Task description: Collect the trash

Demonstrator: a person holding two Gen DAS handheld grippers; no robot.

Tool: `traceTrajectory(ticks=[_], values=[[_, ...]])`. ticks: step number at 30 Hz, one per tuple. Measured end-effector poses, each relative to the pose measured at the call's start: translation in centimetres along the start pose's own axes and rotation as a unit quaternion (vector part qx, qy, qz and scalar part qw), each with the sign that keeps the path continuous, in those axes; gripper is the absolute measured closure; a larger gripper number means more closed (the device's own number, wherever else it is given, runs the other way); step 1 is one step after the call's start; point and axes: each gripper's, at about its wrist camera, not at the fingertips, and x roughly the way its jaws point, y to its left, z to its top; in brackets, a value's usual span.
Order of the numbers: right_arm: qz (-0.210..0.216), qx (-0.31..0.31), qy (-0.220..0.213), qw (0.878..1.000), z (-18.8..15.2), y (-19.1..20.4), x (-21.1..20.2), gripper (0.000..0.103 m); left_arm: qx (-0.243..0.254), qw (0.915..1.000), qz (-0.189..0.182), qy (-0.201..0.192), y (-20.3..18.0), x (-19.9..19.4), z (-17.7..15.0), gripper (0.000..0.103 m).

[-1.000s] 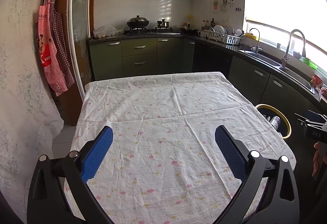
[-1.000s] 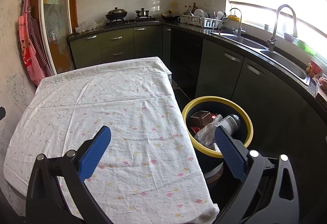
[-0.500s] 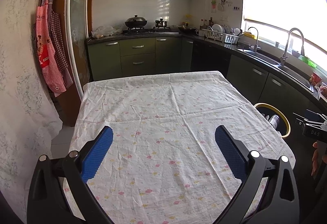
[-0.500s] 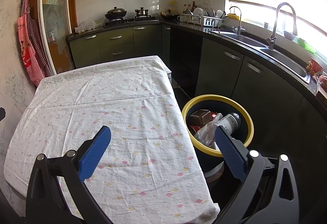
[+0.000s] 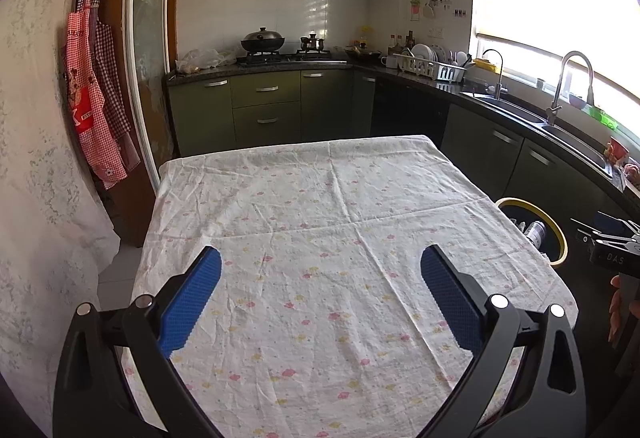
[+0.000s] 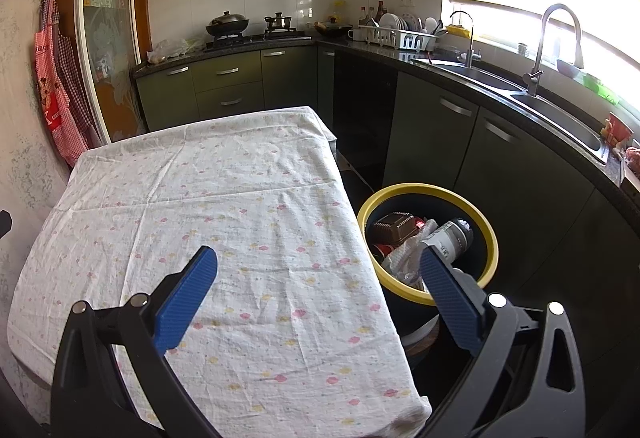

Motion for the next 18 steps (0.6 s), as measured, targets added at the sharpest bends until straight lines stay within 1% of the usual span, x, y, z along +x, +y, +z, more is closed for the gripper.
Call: traceTrajectory(ticks=[8, 18], values=[[0.003, -0.001, 0.003, 1.0, -0.52, 0.02, 0.4, 0.006, 0.001, 1.0, -0.001, 0.002, -0.05, 0.05, 0.0, 0.004], [0.002, -0.002, 0.005, 1.0, -0.31, 0.07, 0.55, 0.006, 0.004, 1.0, -0.003, 0.004, 0.17, 0.34, -0.08, 0.004]])
